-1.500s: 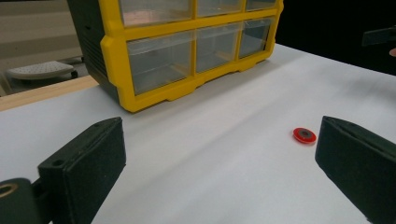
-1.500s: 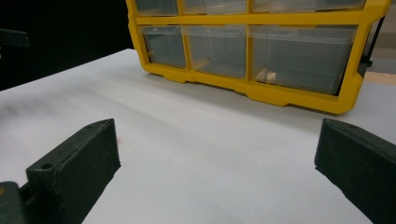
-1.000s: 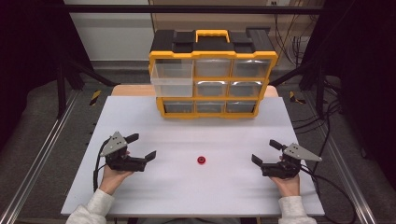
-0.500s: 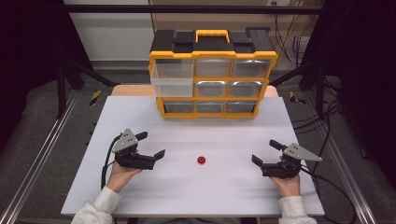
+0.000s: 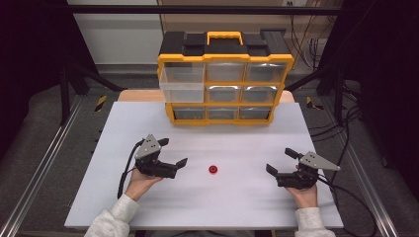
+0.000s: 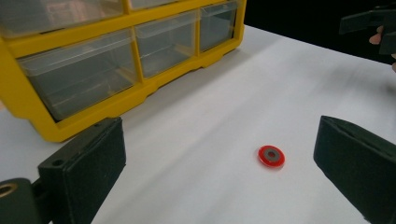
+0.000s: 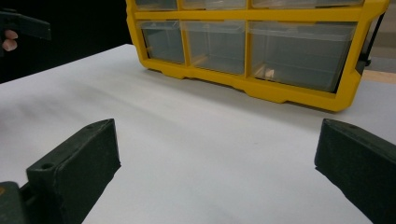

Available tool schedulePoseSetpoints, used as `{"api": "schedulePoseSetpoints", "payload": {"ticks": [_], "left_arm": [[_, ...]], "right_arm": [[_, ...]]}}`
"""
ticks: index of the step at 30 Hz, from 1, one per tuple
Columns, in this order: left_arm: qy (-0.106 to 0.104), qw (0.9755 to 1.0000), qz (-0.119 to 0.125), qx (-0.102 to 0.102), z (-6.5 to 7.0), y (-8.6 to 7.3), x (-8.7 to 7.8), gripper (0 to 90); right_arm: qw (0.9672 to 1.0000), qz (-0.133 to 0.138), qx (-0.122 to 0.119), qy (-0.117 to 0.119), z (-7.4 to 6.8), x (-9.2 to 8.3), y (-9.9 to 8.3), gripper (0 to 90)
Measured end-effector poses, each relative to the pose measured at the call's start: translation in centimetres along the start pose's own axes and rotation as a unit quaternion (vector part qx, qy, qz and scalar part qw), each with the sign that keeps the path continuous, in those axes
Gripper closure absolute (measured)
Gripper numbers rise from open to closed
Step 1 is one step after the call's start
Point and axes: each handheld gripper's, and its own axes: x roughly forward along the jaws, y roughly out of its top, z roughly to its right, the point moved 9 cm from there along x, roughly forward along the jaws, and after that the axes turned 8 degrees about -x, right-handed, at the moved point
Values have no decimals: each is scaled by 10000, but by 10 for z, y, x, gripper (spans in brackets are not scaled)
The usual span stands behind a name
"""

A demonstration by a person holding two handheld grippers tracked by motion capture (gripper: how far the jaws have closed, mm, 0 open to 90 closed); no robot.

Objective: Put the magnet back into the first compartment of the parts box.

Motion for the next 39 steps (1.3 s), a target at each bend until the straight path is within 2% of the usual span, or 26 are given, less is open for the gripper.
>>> {"api": "schedulePoseSetpoints", "payload": {"ticks": [9, 16, 24, 39], "left_arm": [[-91, 9999, -52, 125, 14, 8, 16, 19], [-198, 9997, -93, 123, 25, 11, 29, 19], [-307, 9992, -202, 171, 36, 10, 42, 19], [-349, 9978, -518, 231, 45, -1, 62, 19]], "right_arm": [[10000, -36, -14, 1, 0, 0, -1, 3], [10000, -39, -9, 9, 0, 0, -1, 3], [10000, -46, -7, 9, 0, 1, -1, 3], [10000, -57, -27, 13, 0, 1, -2, 3]]}}
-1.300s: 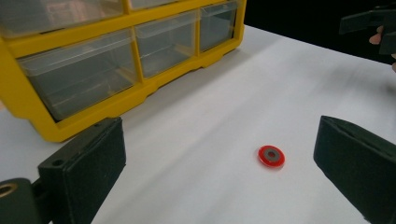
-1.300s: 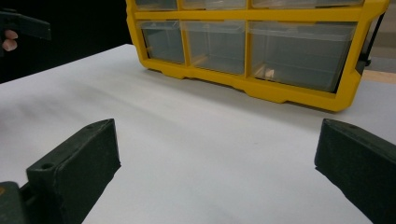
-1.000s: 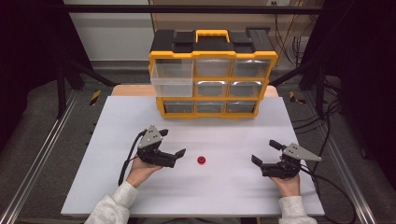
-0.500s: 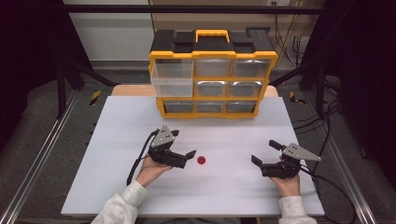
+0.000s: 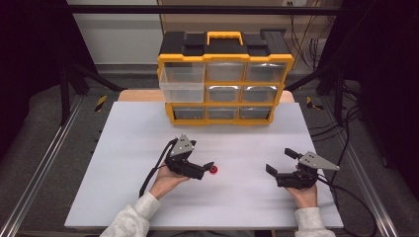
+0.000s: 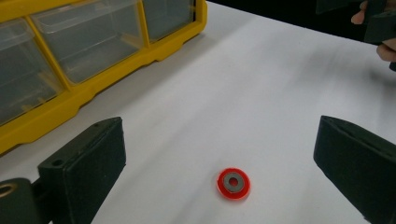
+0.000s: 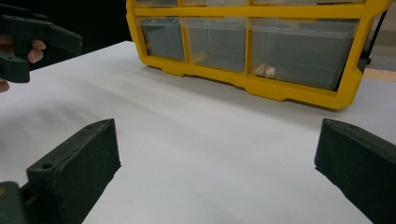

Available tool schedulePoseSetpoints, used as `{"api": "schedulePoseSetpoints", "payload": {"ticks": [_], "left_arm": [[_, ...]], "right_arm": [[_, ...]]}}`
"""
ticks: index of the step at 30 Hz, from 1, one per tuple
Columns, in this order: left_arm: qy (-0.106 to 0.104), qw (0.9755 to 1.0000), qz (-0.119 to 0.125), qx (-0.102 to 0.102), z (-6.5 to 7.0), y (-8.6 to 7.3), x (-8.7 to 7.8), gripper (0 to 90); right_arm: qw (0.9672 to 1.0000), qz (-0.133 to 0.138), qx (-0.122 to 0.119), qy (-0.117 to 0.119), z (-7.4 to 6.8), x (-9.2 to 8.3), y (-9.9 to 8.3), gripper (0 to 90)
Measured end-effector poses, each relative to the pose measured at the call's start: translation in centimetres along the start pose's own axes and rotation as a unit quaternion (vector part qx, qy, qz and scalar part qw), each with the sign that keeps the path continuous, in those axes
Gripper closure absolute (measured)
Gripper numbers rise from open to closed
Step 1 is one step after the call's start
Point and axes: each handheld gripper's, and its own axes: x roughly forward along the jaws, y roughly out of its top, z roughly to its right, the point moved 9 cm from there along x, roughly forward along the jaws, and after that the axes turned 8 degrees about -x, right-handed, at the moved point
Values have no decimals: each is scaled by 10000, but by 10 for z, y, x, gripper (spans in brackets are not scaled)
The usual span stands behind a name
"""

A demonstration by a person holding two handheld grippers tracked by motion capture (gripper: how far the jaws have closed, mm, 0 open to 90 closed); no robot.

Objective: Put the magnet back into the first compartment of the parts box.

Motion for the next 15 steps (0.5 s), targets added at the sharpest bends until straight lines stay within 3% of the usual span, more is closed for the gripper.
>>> {"api": "schedulePoseSetpoints", "payload": {"ticks": [15], "left_arm": [[71, 9984, -569, 1, 6, -17, 29, 25]], "right_arm": [[10000, -2, -5, -11, 0, 0, 0, 3]]}}
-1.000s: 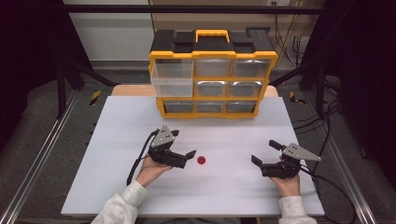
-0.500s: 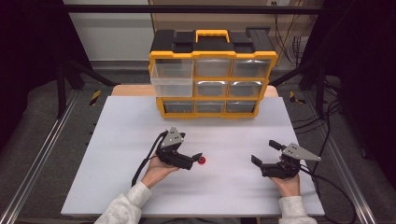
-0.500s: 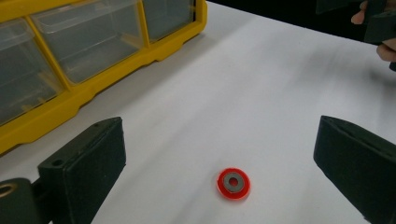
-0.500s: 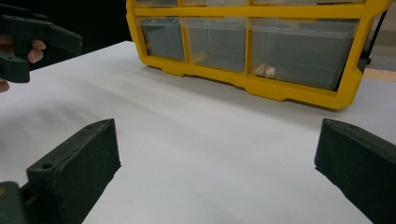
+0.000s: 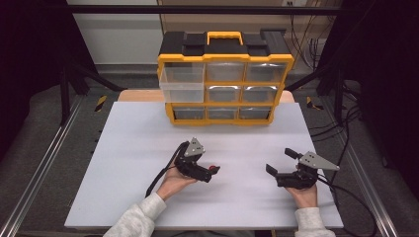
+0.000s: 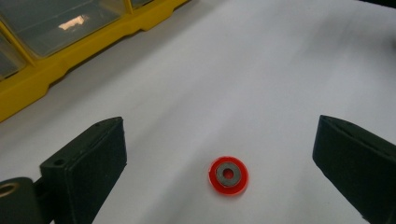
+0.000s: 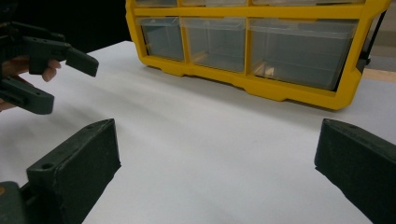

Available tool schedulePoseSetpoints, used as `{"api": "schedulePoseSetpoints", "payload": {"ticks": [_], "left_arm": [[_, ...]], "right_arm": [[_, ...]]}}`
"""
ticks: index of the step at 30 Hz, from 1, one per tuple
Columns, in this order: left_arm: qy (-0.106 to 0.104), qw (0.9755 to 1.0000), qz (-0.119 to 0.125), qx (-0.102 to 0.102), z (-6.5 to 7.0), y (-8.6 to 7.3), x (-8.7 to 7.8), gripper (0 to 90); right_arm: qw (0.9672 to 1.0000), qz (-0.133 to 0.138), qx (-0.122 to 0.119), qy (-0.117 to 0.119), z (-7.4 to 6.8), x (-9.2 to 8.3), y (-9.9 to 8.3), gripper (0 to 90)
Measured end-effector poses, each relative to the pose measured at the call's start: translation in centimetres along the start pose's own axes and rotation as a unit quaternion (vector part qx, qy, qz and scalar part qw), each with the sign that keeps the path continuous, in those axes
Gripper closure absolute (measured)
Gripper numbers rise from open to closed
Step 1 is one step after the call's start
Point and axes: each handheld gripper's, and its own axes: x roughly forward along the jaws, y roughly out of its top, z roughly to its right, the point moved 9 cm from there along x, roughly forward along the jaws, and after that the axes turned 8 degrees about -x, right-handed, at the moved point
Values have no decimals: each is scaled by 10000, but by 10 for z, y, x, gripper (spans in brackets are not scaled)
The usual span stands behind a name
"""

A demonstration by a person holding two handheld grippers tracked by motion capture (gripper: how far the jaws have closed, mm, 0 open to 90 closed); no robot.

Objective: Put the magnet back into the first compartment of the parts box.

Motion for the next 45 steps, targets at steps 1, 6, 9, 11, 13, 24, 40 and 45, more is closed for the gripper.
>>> {"api": "schedulePoseSetpoints", "payload": {"ticks": [1, 6, 9, 11, 13, 24, 40, 45], "left_arm": [[-4, 10000, -14, -4, 0, 0, 1, 25], [24, 9999, -154, -1, 0, -4, 6, 30], [44, 9996, -284, -12, 0, -8, 11, 37], [64, 9992, -395, -43, 0, -12, 15, 48], [100, 9987, -504, -32, -1, -15, 18, 64], [104, 9965, -826, -123, 1, -26, 27, 235], [103, 9949, -1000, 1, 6, -31, 31, 453], [90, 9947, -1028, 3, 6, -32, 31, 508]], "right_arm": [[10000, 10, 4, -5, 0, 0, 0, 3], [10000, 1, -3, -7, 0, 0, 0, 3], [10000, 7, -9, 2, 0, 0, 0, 3], [10000, 20, 4, -5, 0, -1, 1, 3], [10000, 26, 1, -7, 0, -1, 1, 3], [10000, 0, -6, 5, 0, 0, 0, 3], [10000, 7, 12, 2, 0, 0, 0, 3], [10000, 12, 16, 1, 0, 0, 1, 3]]}}
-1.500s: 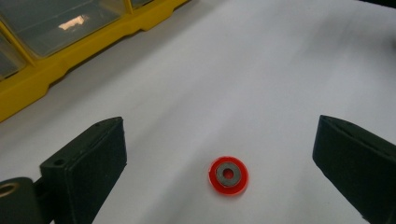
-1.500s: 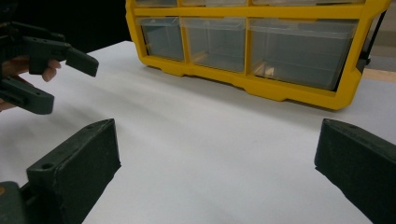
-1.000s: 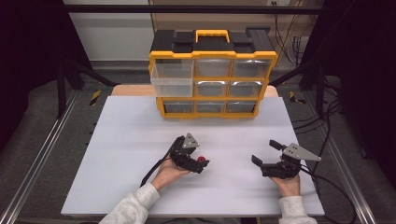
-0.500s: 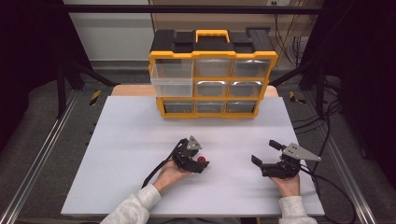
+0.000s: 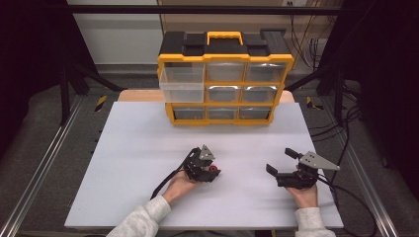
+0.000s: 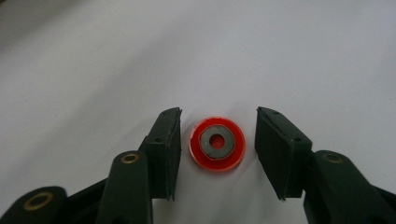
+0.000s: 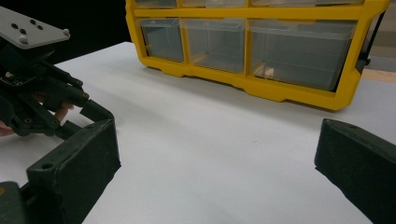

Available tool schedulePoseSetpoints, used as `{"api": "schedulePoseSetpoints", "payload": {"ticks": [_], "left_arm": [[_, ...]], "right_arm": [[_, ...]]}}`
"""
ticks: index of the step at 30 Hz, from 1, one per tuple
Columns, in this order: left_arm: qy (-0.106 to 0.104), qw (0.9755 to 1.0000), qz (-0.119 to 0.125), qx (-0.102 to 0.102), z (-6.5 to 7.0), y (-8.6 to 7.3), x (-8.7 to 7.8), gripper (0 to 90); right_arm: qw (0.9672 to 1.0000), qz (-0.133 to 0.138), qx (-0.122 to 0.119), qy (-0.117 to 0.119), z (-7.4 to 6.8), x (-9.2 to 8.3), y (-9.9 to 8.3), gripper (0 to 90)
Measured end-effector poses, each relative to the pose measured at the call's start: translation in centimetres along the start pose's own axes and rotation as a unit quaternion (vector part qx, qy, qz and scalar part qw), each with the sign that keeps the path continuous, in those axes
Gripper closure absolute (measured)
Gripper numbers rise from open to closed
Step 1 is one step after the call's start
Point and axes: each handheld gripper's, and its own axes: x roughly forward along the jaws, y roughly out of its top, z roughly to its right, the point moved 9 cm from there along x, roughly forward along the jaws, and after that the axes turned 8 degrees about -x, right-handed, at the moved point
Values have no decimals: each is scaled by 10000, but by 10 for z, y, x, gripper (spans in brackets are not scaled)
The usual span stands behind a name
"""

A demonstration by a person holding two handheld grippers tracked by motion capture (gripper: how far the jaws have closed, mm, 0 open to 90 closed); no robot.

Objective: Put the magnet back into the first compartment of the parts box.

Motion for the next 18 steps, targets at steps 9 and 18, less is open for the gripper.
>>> {"api": "schedulePoseSetpoints", "payload": {"ticks": [9, 18], "left_arm": [[7, 10000, -20, -16, 0, 0, 1, 572], [44, 10000, -62, -10, -1, 0, 1, 610]], "right_arm": [[10000, -2, -1, -1, 0, 0, 0, 4], [10000, -3, -2, -3, 0, 0, 0, 3]]}}
